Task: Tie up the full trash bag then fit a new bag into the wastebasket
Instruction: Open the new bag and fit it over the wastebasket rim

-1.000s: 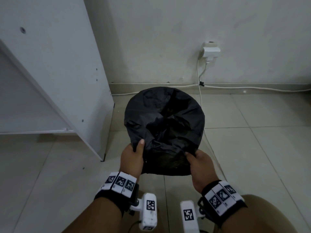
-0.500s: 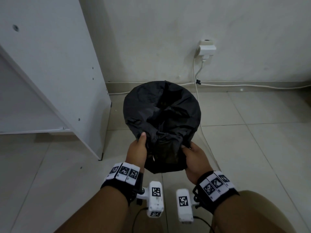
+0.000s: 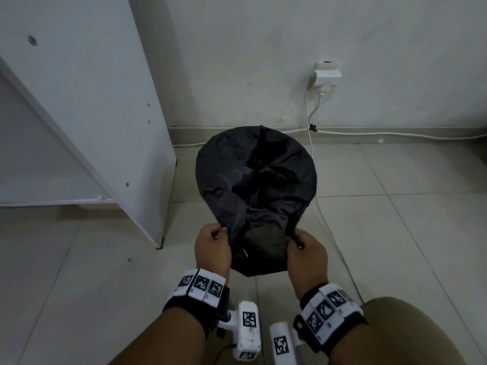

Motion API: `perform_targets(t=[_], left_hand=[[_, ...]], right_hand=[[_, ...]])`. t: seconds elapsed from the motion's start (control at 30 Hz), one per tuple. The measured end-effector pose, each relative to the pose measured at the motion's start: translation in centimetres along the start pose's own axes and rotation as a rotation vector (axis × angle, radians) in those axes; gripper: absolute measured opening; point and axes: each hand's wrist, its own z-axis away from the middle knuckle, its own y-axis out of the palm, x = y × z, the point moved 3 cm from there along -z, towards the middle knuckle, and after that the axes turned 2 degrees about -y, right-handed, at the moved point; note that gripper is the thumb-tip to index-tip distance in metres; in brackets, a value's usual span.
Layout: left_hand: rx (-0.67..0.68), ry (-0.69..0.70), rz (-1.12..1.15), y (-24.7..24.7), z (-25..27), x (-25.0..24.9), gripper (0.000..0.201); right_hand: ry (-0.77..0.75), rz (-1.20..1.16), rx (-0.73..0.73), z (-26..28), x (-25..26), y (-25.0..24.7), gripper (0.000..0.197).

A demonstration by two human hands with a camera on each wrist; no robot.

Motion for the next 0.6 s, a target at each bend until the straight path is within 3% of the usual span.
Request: perform_targets(t=[0.13, 0.33, 0.47, 0.6], left_hand=[[0.056, 0.079, -0.163, 0.7, 0.2, -0.6, 0.019], [0.15, -0.01, -0.057, 1.2, -0.2, -1.0, 0.022], [0.242, -0.18, 0.13, 1.7, -0.4, -1.4, 0.034], [0.394, -0.353, 0.35, 1.9, 0.7, -1.5, 0.026]], right_hand=[[0.002, 0.114, 0.115, -0.4, 0.3, 1.8, 0.044], [0.093, 0.104, 0.188, -1.0, 1.7, 2.8, 0.052], [0.146, 0.042, 0.213, -1.6, 1.8, 3.6, 0.04], [0.249, -0.154, 0.264, -1.9, 2.1, 3.7, 0.016]])
